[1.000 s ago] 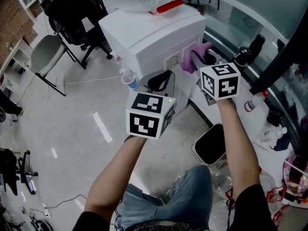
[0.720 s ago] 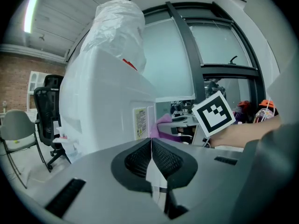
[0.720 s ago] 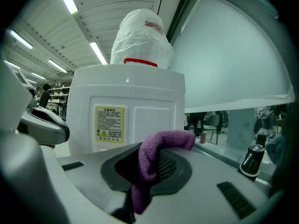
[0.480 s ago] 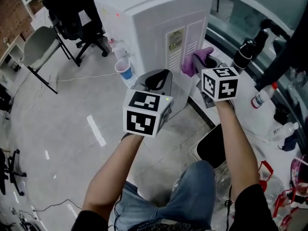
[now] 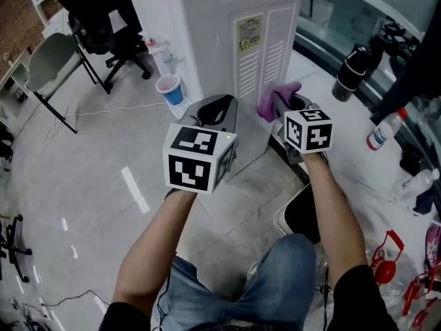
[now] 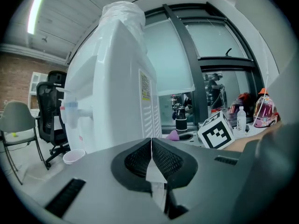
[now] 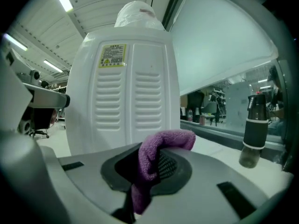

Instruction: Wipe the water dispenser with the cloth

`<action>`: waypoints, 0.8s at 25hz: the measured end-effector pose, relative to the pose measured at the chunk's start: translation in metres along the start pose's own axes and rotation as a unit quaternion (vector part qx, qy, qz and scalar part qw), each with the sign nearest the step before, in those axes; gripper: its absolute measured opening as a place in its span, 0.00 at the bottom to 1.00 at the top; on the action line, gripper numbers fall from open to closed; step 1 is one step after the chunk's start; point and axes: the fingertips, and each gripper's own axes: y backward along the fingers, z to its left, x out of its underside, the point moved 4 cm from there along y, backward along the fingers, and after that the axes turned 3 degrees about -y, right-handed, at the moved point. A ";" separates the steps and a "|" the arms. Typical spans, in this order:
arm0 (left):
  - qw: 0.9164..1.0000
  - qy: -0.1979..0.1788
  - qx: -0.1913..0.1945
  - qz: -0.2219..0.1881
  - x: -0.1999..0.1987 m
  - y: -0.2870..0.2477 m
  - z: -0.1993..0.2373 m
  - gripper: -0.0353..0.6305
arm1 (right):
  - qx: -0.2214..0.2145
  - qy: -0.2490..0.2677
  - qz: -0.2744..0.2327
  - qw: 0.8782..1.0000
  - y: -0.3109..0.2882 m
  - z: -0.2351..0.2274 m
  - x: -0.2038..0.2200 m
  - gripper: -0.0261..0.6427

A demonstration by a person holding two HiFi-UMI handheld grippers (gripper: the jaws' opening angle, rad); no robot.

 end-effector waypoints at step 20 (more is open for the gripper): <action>1.000 -0.010 -0.021 0.014 0.034 -0.004 0.008 0.09 | 0.000 -0.065 0.105 0.992 -0.056 -0.021 0.185 0.11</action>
